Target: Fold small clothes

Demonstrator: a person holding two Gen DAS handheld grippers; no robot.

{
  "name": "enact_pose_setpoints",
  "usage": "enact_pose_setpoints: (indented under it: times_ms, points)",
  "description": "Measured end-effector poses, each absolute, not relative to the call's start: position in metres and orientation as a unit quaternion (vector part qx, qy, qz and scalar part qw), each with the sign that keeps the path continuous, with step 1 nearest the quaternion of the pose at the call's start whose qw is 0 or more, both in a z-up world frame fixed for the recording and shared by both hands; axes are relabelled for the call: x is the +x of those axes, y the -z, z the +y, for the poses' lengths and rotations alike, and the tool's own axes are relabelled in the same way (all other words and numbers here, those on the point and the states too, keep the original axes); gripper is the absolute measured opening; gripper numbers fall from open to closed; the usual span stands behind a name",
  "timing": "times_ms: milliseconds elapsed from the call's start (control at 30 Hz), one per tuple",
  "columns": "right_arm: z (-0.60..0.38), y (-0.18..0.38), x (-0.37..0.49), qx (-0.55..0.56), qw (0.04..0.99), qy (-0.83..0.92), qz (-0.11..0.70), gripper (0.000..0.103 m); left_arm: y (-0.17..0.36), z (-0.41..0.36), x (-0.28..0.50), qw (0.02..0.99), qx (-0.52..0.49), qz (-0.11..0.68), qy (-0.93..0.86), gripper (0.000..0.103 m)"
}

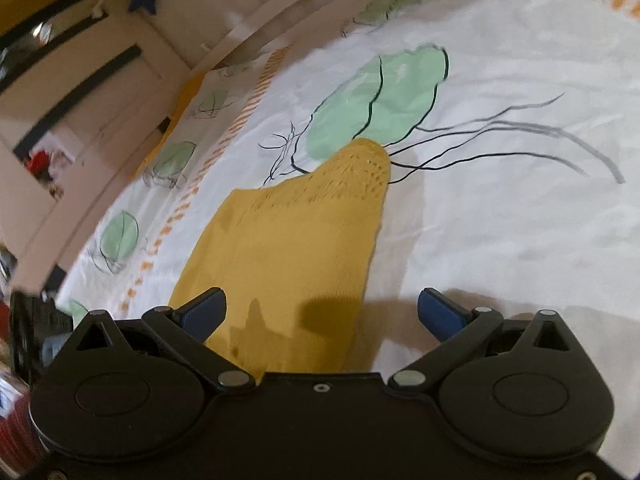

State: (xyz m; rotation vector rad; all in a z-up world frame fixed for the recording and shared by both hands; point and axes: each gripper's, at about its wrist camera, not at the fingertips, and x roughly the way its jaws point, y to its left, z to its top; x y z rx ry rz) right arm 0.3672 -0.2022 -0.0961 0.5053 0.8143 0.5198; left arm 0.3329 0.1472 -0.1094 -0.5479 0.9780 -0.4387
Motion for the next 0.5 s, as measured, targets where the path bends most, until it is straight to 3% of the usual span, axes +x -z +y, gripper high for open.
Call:
enact_pose_setpoints:
  times_ms: [67,167,200,233,267,367,433,500]
  points:
    - [-0.2,0.103,0.382,0.254,0.845,-0.262,0.39,0.103,0.109,0.148,0.332,0.824,-0.257,0.459,0.209,0.097]
    - [-0.193,0.109,0.399,0.272,0.835,-0.284,0.385,0.103,0.109,0.152,0.33,0.824,-0.252,0.46,0.217,0.085]
    - [-0.191,0.11,0.404,0.277,0.831,-0.291,0.383,0.103,0.109,0.153,0.329,0.823,-0.25,0.46,0.219,0.076]
    - [-0.188,0.112,0.408,0.282,0.829,-0.297,0.381,0.103,0.109,0.156,0.329,0.82,-0.254,0.461,0.224,0.057]
    - [-0.185,0.113,0.412,0.286,0.826,-0.302,0.38,0.103,0.112,0.158,0.329,0.806,-0.274,0.468,0.238,0.046]
    - [-0.174,0.116,0.423,0.289,0.82,-0.317,0.378,0.103,0.122,0.157,0.329,0.79,-0.299,0.477,0.244,0.041]
    - [-0.169,0.117,0.428,0.287,0.821,-0.319,0.376,0.103,0.121,0.155,0.33,0.794,-0.286,0.478,0.244,0.025]
    - [-0.167,0.117,0.429,0.287,0.821,-0.32,0.376,0.103,0.125,0.157,0.331,0.783,-0.308,0.481,0.246,0.02]
